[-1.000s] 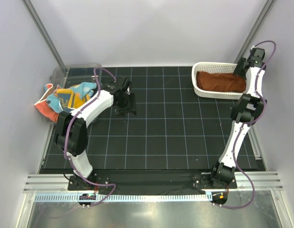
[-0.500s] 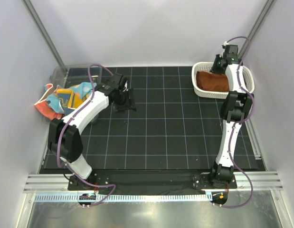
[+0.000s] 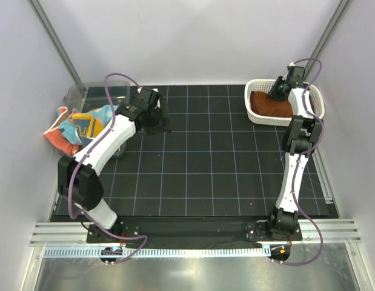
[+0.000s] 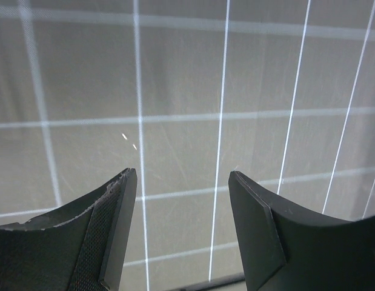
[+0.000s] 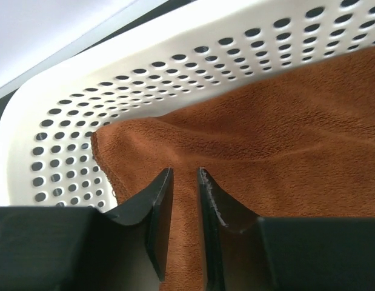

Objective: Fold and stack the towels
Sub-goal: Neatly place the folded towel into the bin, then grab crumpled towel, then move the towel to the center of the board, then flatten out the crumpled towel

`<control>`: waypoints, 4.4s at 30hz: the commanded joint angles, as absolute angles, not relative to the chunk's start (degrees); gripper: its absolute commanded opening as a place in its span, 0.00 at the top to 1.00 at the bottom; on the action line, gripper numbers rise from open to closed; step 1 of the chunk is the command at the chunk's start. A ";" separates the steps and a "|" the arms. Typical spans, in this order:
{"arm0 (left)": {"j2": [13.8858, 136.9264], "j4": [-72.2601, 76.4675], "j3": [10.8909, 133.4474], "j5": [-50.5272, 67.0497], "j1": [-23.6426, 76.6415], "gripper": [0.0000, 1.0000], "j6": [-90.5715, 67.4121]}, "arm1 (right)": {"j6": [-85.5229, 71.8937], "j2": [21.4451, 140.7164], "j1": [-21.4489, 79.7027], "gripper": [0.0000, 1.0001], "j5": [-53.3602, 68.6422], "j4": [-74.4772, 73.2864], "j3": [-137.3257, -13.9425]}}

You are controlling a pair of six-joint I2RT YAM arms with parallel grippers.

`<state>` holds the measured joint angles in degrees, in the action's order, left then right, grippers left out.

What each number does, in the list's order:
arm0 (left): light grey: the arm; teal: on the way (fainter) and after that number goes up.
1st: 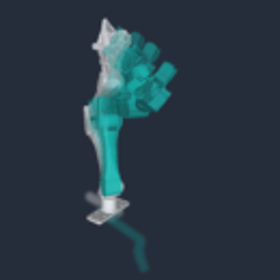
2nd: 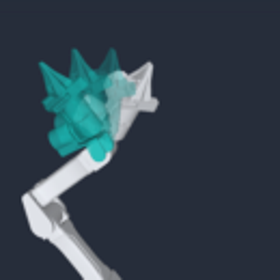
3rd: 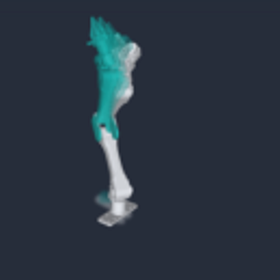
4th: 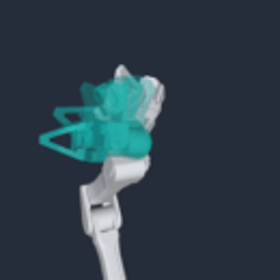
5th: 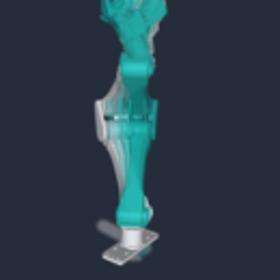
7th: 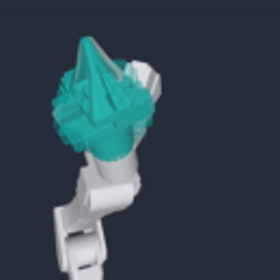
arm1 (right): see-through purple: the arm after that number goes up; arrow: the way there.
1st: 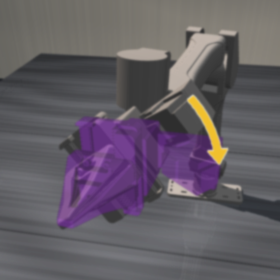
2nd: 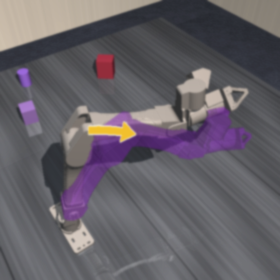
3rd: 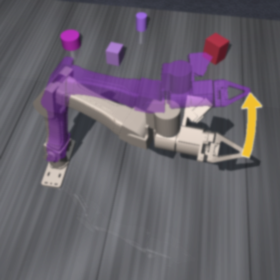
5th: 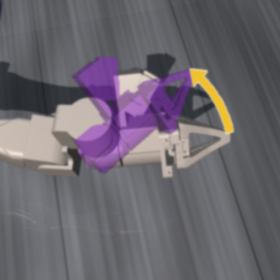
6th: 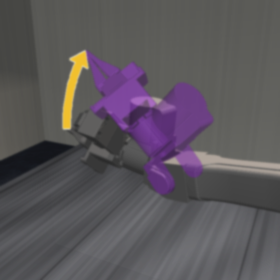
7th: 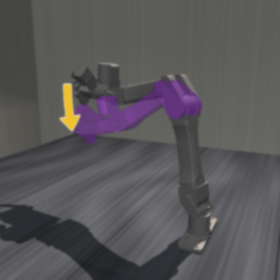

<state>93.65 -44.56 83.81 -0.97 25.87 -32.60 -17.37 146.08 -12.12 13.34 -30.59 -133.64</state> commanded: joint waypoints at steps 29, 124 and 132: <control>94.03 -45.62 84.90 -5.27 -12.39 0.26 -32.78 | -25.75 77.08 17.66 0.00 13.62 -32.09 -77.62; 72.16 -36.56 60.56 -0.89 15.29 0.36 -42.19 | -23.20 120.95 36.21 0.61 19.33 -13.01 -82.72; 74.08 -33.58 59.68 6.49 15.29 0.35 -42.45 | -20.66 103.47 36.12 0.99 8.19 -22.48 -74.01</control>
<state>73.30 -36.62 60.36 1.63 15.35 -42.85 -22.72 113.73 35.90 15.11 -15.77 -75.13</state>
